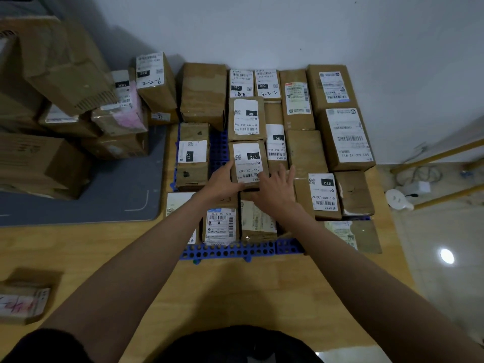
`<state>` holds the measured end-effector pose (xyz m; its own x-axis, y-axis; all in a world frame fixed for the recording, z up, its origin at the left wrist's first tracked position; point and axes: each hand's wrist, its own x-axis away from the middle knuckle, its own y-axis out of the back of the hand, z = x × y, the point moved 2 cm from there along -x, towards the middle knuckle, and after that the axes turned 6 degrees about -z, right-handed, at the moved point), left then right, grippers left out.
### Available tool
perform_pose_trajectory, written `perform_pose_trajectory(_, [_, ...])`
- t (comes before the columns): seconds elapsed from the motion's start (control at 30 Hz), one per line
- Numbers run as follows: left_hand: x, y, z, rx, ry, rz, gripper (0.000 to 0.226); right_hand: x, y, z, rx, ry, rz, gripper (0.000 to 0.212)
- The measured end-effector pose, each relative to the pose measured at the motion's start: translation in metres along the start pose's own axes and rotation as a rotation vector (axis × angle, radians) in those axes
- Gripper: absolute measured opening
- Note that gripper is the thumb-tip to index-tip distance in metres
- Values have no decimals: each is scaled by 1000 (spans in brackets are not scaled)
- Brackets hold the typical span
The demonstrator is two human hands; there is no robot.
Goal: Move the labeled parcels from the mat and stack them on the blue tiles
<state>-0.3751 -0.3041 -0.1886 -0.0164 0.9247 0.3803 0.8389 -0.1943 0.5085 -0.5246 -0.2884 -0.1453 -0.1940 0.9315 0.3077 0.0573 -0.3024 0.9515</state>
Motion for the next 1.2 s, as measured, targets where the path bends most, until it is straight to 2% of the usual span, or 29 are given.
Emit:
perform_pose_trajectory(0.17, [19,25,-10,-138,-104,-68,75,3,24,13,-18,54,-44,54])
perform_pose_trajectory(0.37, [62,86,-2,-424,-127,-181,55,16,39,52,-42,161,-47,64])
perform_pose_trajectory(0.6, [129,161,42,-500,-48,-244,46,37,58,125,-67,289,-12,58])
perform_pose_trajectory(0.83, [184,223,98,-453,80,-181,52,53,71,210,-104,414,27,47])
perform_pose_trajectory(1.2, [239,301,209,-335,184,-236,52,64,37,349,-154,498,178,57])
